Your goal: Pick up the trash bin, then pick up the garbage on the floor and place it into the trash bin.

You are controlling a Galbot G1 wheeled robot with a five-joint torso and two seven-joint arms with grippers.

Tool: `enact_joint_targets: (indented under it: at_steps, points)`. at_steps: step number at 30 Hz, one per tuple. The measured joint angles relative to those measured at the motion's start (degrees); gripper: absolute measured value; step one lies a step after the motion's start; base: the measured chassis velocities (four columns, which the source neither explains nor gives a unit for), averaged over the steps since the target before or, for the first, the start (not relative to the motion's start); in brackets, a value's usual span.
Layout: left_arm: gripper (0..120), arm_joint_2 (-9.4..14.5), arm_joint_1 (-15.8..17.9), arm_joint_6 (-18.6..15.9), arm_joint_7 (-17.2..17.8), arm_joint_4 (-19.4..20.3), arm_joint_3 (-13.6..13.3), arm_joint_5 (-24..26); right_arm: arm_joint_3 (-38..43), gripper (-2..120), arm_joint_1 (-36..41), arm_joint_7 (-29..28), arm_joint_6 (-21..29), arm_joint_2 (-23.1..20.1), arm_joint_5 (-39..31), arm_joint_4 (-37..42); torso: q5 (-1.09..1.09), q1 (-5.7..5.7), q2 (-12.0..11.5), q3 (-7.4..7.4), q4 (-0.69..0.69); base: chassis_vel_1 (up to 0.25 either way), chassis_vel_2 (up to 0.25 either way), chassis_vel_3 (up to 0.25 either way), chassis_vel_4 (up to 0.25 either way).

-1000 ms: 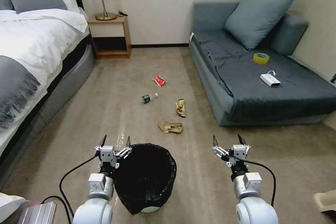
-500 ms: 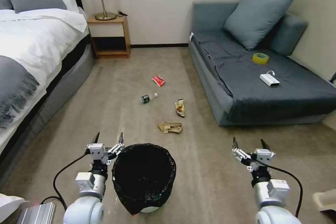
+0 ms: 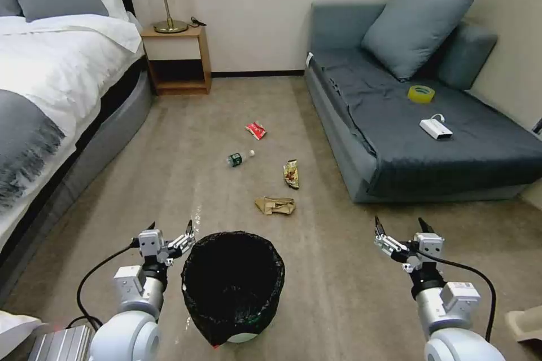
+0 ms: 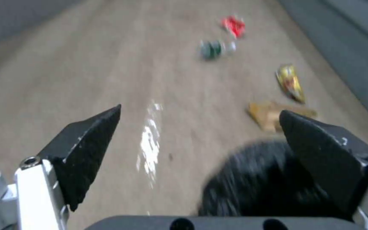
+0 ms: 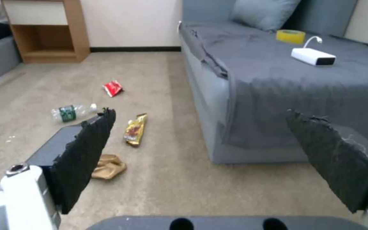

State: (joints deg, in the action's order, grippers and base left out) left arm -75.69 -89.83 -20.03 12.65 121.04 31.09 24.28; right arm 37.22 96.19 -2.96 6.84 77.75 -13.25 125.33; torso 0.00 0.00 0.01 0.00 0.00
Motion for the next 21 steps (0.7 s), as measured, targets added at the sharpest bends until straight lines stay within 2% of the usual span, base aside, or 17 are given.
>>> enact_joint_targets:
  at_steps: [5,12,21]
  points:
    - [100,2.3,-1.3,-5.9,0.3,2.0,-1.2,3.1,-1.3,100,0.0,0.2,-0.8,0.6,1.1,-0.6,0.01,0.00,0.0,0.00,0.00,0.000,0.000,0.000,0.000]
    - [100,3.7,-1.5,-9.3,0.3,1.6,-1.5,3.9,-2.7,100,-0.3,0.5,-1.8,1.5,2.1,-1.7,0.00,0.00,0.0,0.00,0.00,0.000,0.000,0.000,0.000]
    - [100,6.3,-1.2,-12.3,3.2,0.1,-1.7,9.5,-4.2,100,-1.7,1.1,-3.5,2.5,3.2,-4.5,0.00,0.00,0.0,0.00,0.00,0.000,0.000,0.000,0.000]
